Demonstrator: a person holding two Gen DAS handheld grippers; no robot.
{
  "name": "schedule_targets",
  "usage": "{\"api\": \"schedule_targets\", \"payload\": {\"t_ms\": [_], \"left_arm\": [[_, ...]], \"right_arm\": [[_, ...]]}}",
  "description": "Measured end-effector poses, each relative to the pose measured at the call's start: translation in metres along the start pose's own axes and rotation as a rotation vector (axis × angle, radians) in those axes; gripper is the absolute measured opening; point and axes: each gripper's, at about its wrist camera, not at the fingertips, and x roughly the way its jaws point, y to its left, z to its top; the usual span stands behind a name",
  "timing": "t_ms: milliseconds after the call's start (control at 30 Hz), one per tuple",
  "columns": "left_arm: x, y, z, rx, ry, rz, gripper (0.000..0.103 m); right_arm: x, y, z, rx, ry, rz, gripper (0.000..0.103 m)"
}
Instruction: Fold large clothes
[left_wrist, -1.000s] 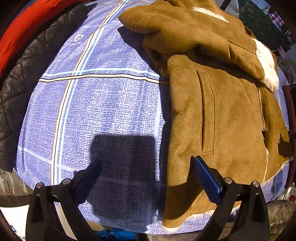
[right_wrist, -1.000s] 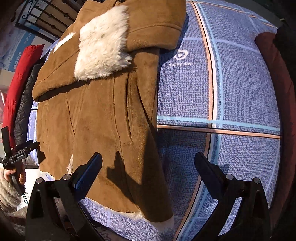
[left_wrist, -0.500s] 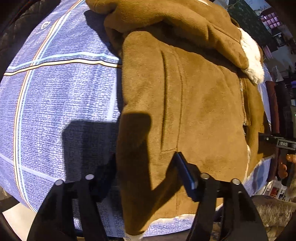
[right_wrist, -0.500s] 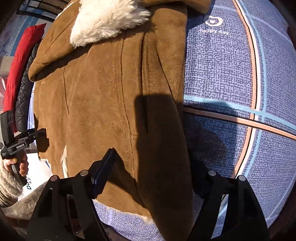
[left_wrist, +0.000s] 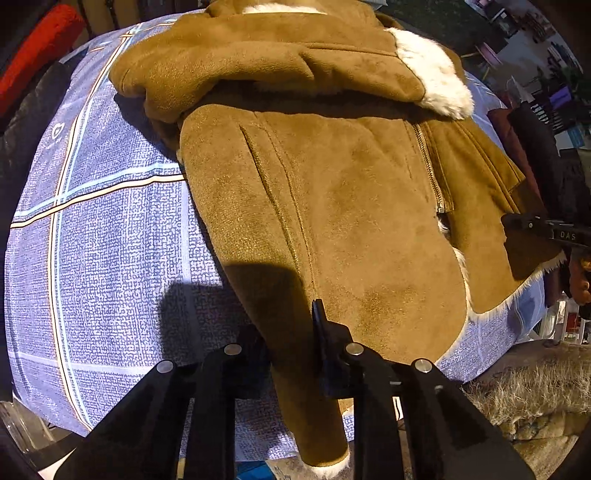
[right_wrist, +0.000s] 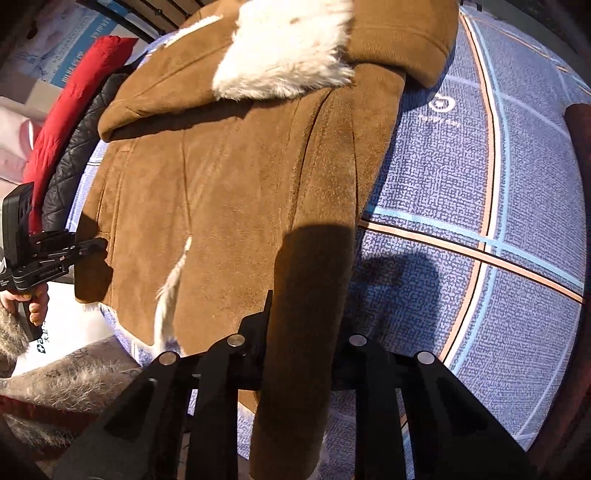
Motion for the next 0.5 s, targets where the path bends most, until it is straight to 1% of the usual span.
{"api": "schedule_targets", "payload": {"t_ms": [133,200,267,333,400,467,500], "left_arm": [[-0.007,0.008,-0.012,-0.004,-0.023,-0.019,0.018],[-0.008,0.002,-0.016,-0.003,-0.018,-0.014,0.018],[-0.005,0.005,-0.018,-0.042,-0.013,-0.023,0.018],[-0.003,0.009,-0.013,-0.073,-0.007,-0.032,0.018],[-0.001,0.010,-0.009,-0.079,0.001,-0.037,0.018],[0.001,0.008,-0.003,-0.086,0.012,-0.040,0.018],[0.000,0.011,-0.005,-0.094,0.015,-0.047,0.018]], "right_arm": [[-0.016,0.002,-0.014,0.020,-0.017,0.037,0.018],[-0.018,0.000,-0.020,0.024,-0.013,0.045,0.018],[-0.019,-0.004,-0.026,0.045,-0.011,0.052,0.018],[-0.018,-0.008,-0.026,0.092,-0.010,0.076,0.018],[-0.017,-0.009,-0.021,0.123,-0.006,0.106,0.018],[-0.023,-0.009,-0.019,0.117,-0.006,0.117,0.018],[-0.026,-0.008,-0.018,0.115,-0.007,0.121,0.018]]}}
